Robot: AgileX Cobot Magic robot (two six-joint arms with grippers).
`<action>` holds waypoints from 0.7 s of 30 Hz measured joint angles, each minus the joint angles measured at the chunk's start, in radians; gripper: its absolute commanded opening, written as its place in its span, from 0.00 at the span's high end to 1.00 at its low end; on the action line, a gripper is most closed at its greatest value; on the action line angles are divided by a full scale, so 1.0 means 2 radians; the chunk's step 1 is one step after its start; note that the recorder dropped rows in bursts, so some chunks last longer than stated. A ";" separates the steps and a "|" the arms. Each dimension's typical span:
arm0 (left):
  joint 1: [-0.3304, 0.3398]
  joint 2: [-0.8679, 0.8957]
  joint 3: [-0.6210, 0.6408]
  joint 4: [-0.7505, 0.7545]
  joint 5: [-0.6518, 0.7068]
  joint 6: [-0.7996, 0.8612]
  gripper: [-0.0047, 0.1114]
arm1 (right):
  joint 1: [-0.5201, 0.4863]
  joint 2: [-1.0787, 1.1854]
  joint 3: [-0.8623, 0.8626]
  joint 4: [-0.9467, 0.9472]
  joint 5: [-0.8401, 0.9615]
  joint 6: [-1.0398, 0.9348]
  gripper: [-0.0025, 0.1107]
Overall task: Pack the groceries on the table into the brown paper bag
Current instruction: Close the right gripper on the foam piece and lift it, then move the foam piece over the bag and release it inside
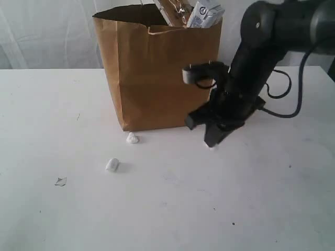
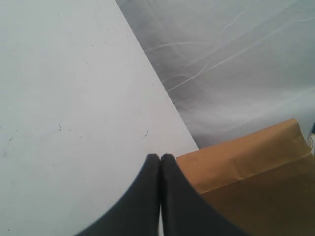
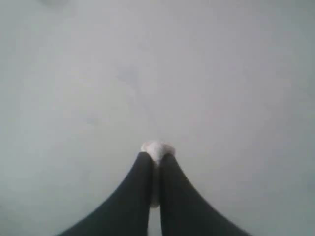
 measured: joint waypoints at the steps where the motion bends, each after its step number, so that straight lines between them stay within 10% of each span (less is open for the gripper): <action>1: 0.000 0.000 0.000 0.000 0.000 0.000 0.96 | 0.000 -0.011 0.000 0.031 -0.005 -0.013 0.98; 11: 0.000 0.000 0.000 0.000 0.000 0.000 0.96 | 0.000 -0.070 0.000 0.484 -0.078 -0.322 0.98; 21: 0.000 0.000 0.000 0.000 0.000 0.000 0.96 | 0.000 -0.068 0.000 0.677 -0.255 -0.617 0.98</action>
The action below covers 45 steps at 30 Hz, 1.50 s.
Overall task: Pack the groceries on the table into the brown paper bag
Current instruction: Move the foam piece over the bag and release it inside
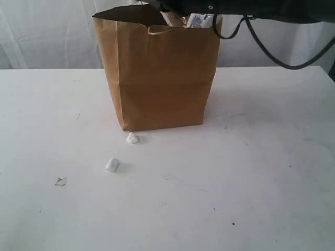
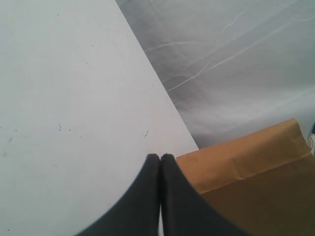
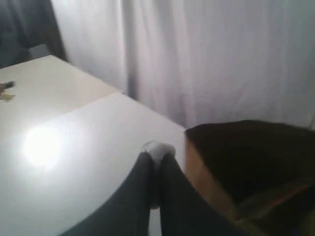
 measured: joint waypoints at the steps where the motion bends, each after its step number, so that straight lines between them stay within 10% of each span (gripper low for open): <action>1: 0.000 0.000 0.000 0.000 0.000 0.000 0.96 | 0.000 0.002 0.000 0.015 -0.021 -0.026 0.98; 20: 0.000 0.000 0.000 0.000 0.000 0.000 0.96 | 0.000 0.087 -0.050 0.047 -0.130 -0.170 0.97; 33: 0.000 0.000 0.000 0.000 0.000 0.000 0.96 | 0.000 0.087 -0.050 0.049 -0.187 -0.170 0.54; 45: 0.000 0.000 0.000 0.000 0.000 0.000 0.96 | 0.000 0.054 -0.049 0.049 -0.203 -0.146 0.70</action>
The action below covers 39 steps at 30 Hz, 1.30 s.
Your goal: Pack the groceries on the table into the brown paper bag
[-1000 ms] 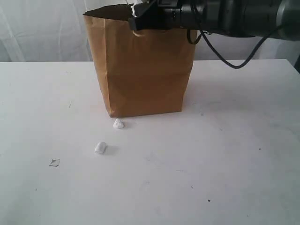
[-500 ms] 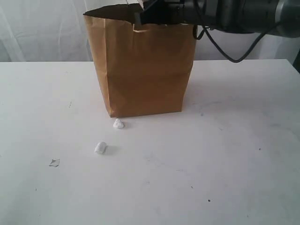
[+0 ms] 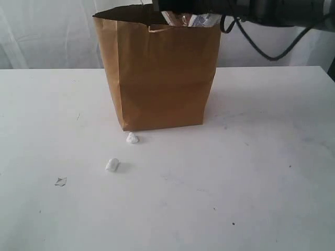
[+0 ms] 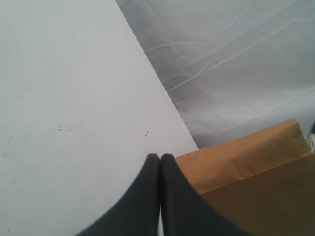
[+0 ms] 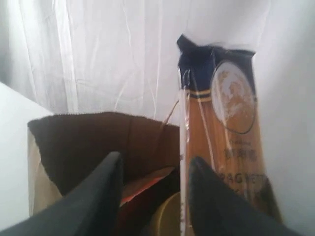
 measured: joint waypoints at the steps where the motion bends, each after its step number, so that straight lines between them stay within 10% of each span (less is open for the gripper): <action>1: 0.000 0.000 0.000 0.000 0.000 0.000 0.96 | 0.000 -0.012 0.003 0.000 -0.011 0.002 0.73; 7: 0.000 0.000 0.000 0.000 0.000 0.000 0.96 | 0.000 -0.097 0.051 -0.001 -0.167 -0.001 0.98; 23: 0.000 0.000 0.000 0.000 0.000 0.000 0.96 | 0.000 -0.304 0.227 0.003 -0.586 -0.156 0.98; 29: 0.000 0.000 0.000 0.000 0.000 0.000 0.96 | 0.000 -0.398 0.283 -0.029 -0.582 -0.156 0.98; 39: 0.000 0.000 0.000 0.000 0.000 0.000 0.96 | 0.000 -0.492 0.412 -0.352 -0.463 -0.138 0.98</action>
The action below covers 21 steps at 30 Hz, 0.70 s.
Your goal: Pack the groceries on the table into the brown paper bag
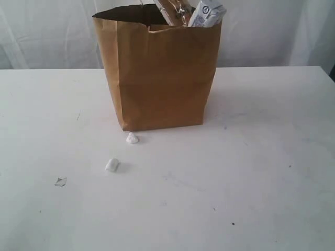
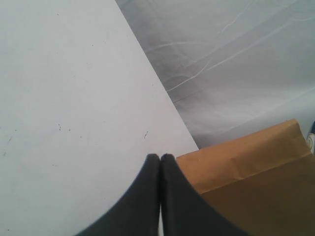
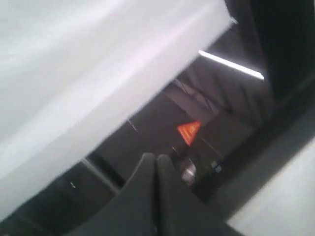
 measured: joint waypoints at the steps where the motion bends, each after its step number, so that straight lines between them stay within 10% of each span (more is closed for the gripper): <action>1: 0.000 0.000 0.000 0.000 0.000 0.000 0.96 | 0.000 0.004 0.010 -0.012 0.027 0.013 0.98; 12: 0.000 0.000 0.000 0.000 0.000 0.000 0.96 | 0.000 0.097 0.102 -0.058 0.272 0.510 0.98; 21: 0.000 0.000 0.000 0.000 0.000 0.000 0.96 | 0.000 0.074 0.220 -0.287 0.120 1.050 0.98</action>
